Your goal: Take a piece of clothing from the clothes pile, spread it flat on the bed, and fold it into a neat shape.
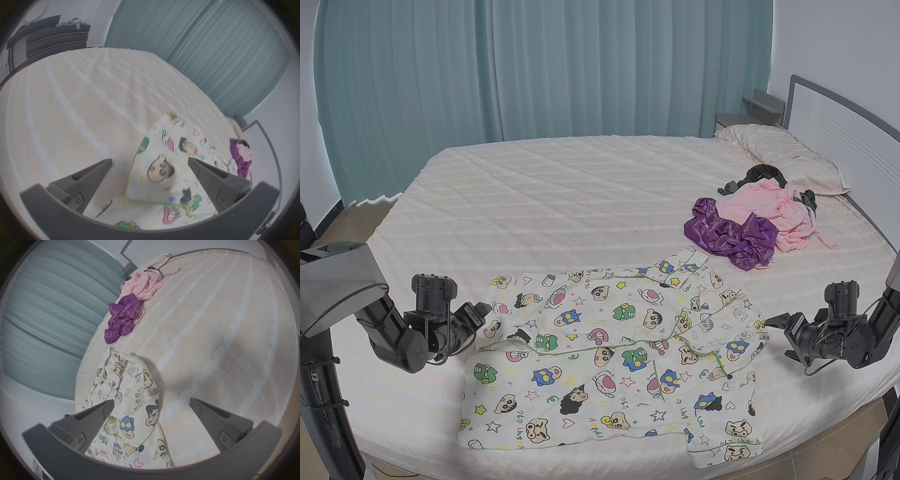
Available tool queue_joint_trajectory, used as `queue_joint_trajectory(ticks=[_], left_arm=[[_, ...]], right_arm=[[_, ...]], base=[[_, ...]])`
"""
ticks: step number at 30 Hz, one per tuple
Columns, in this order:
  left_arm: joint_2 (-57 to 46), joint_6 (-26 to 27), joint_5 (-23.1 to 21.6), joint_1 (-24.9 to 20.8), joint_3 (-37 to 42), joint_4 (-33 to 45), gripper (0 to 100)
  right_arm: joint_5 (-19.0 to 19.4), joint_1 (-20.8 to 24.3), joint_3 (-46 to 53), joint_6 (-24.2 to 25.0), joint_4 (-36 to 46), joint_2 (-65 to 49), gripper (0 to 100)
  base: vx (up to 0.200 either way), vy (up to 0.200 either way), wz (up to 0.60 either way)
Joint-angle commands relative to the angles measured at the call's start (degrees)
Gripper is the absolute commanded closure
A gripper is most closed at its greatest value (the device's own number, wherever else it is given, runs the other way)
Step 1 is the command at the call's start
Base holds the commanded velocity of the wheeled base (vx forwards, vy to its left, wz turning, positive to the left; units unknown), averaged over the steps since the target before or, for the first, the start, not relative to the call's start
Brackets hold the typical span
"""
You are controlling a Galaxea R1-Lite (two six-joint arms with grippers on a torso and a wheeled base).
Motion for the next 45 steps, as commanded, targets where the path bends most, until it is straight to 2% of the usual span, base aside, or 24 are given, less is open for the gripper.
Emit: queue_joint_trajectory(ticks=[1, 3, 6, 7, 8, 13, 18, 24, 27, 39, 40, 45], left_arm=[[0.7, 1.6, -1.4, 2.0, -10.8, 4.7, 0], [2.9, 4.2, -2.9, 2.3, -17.5, 10.6, 0], [5.8, 5.0, -6.1, 2.8, -27.0, 17.5, 0], [6.0, 5.1, -6.3, 2.8, -27.4, 17.8, 0], [8.5, 5.7, -8.6, 2.8, -32.0, 20.7, 0], [15.4, 9.9, -10.5, 2.9, -41.5, 26.6, 0], [18.0, 10.8, -12.7, 2.7, -45.8, 28.7, 0], [20.7, 11.1, -11.3, 2.8, -50.2, 29.0, 0], [22.0, 11.1, -9.2, 2.8, -51.8, 28.8, 0], [23.9, 10.6, -9.1, 3.0, -53.8, 29.0, 0], [23.9, 10.6, -9.1, 3.0, -53.8, 29.0, 100], [23.9, 10.5, -9.0, 4.1, -53.8, 28.9, 100]], right_arm=[[0.0, 1.8, 1.5, -0.1, -0.1, -0.4, 0], [-0.1, 2.8, 2.0, -0.1, -0.1, -1.0, 0], [-0.1, 3.3, 2.6, -0.1, -0.1, -1.9, 0], [-0.1, 3.3, 2.6, -0.1, -0.1, -1.9, 0], [-0.1, 3.5, 2.8, -0.2, -0.1, -1.9, 0], [-0.1, 3.9, 2.9, -0.1, 0.0, -1.9, 0], [0.0, 4.0, 3.5, -0.3, 0.0, -2.0, 0], [0.0, 4.1, 3.6, -0.3, 0.0, -2.0, 0], [0.0, 4.1, 3.7, -0.3, 0.0, -2.0, 0], [0.0, 4.7, 3.7, -0.3, 0.0, -1.9, 0], [0.0, 4.7, 3.7, -0.3, 0.0, -1.9, 0], [0.0, 4.7, 3.7, -0.3, 0.0, -1.7, 0]], base=[[0.0, 0.0, 0.0], [0.0, 0.0, 0.0], [0.0, 0.0, 0.0], [0.0, 0.0, 0.0], [0.0, 0.0, 0.0], [0.0, 0.0, 0.0], [0.0, 0.0, 0.0], [0.0, 0.0, 0.0], [0.0, 0.0, 0.0], [0.0, 0.0, 0.0], [0.0, 0.0, 0.0], [0.0, 0.0, 0.0]])
